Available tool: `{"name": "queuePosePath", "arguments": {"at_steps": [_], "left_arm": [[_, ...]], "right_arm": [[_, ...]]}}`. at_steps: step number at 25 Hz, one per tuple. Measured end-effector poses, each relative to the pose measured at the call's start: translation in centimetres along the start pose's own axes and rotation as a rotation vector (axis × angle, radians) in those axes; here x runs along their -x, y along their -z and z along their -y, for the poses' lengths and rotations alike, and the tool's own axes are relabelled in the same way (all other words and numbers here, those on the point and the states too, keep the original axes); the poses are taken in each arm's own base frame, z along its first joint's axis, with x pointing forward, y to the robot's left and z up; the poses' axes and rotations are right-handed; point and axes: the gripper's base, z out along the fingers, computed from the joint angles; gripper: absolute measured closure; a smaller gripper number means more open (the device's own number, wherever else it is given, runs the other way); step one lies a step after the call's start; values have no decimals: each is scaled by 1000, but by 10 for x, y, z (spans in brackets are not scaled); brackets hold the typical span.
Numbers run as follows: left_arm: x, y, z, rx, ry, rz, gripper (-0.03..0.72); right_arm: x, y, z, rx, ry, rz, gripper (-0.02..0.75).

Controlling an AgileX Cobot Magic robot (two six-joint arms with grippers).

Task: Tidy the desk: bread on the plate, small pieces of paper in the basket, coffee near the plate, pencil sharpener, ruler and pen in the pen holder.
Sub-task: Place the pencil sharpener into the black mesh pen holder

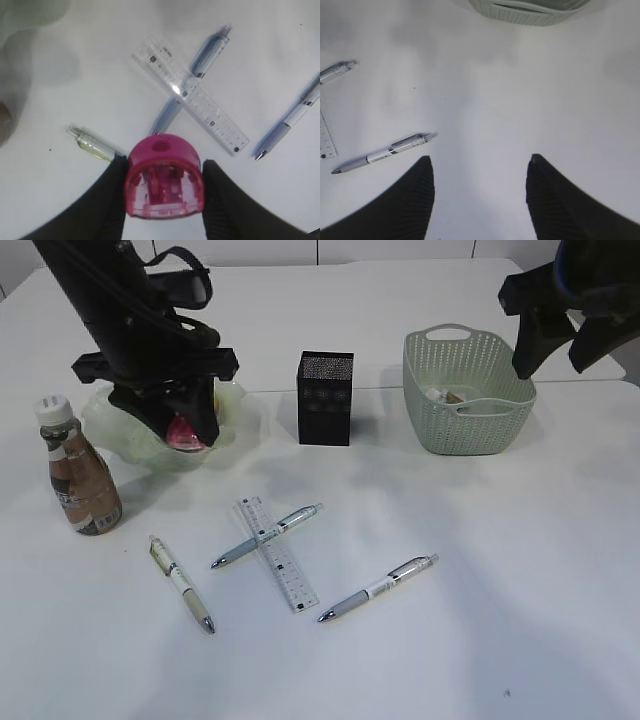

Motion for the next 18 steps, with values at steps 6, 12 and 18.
{"name": "queuePosePath", "arguments": {"at_steps": [6,12,18], "left_arm": [[9,6,3,-14,-51,86,399],[25,8,5,-30,-93,258,399],[43,12,11,-54,-118,477,399]], "right_arm": [[0,0,0,0,0,0,278],[0,0,0,0,0,0,278],[0,0,0,0,0,0,279]]}}
